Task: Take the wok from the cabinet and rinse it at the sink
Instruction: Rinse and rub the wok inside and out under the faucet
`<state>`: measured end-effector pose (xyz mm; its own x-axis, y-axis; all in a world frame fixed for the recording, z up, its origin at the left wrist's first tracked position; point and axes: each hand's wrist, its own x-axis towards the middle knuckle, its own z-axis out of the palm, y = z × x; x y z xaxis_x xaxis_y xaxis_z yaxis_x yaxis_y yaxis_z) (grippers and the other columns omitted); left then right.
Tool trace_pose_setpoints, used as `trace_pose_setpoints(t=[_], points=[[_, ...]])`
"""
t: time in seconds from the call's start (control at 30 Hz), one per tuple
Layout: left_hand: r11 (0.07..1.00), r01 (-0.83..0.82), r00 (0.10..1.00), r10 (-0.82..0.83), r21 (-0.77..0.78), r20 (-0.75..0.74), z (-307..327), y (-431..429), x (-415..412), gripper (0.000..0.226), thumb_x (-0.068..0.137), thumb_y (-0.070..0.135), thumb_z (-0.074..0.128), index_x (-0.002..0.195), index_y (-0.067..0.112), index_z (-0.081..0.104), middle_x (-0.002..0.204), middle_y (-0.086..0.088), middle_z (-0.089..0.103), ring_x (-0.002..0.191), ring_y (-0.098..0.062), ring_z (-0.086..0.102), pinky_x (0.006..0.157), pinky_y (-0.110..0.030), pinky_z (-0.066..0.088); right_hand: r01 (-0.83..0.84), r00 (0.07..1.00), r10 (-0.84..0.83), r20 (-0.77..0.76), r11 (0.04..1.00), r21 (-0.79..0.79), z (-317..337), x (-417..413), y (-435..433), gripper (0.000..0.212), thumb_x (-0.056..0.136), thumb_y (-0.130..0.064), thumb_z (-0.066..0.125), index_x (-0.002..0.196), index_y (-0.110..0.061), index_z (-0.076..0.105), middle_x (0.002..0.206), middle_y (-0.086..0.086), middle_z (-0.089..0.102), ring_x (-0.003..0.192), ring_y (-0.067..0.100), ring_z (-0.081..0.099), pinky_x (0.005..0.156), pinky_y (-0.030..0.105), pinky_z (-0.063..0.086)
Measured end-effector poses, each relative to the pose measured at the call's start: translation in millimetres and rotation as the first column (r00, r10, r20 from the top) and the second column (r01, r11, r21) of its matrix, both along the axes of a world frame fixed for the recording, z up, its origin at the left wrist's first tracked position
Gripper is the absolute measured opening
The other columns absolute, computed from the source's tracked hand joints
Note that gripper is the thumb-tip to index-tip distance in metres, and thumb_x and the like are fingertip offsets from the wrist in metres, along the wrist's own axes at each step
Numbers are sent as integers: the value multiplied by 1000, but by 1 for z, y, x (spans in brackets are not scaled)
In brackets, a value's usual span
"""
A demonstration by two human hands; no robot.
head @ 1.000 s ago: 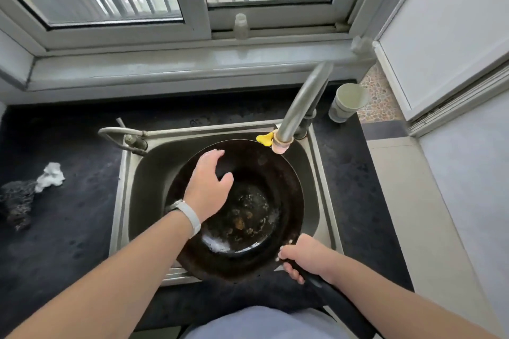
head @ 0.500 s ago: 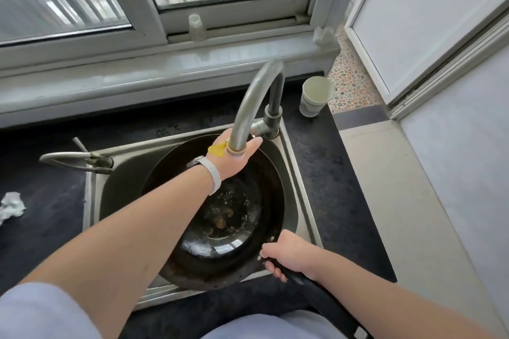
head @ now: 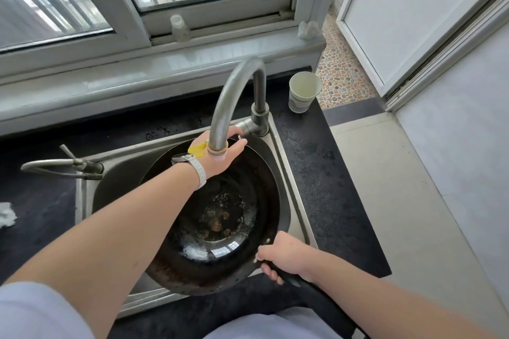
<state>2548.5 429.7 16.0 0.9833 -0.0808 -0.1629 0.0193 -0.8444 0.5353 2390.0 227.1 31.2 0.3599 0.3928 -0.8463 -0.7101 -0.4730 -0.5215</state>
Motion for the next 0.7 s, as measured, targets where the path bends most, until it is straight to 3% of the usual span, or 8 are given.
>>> trace_pose_setpoints(t=[0.13,0.5,0.7], points=[[1000,9,1000,-9,-21,17,-3,3,1,41,90,65,47,116,39,64,97,4,71,89,-21,68,83,-45,59,4,1000,-4,-7,1000,0,-1,-1,-1,30,86,-14,54,57,-6,55,52,5,54,44,16,45,42,23,41],[990,-7,1000,4,-142,-20,-12,12,2,33,86,64,53,114,49,63,111,5,72,101,-19,69,90,-46,58,24,999,-24,-24,1000,4,7,-3,1,37,90,-10,51,53,-7,51,41,-3,51,36,10,43,43,20,41],[988,5,999,-11,-157,-38,-8,12,1,37,85,66,51,117,49,62,115,3,71,106,-20,69,93,-48,58,47,998,-47,-30,999,5,3,-4,1,34,88,-10,51,55,-7,52,46,0,52,38,11,43,42,22,40]])
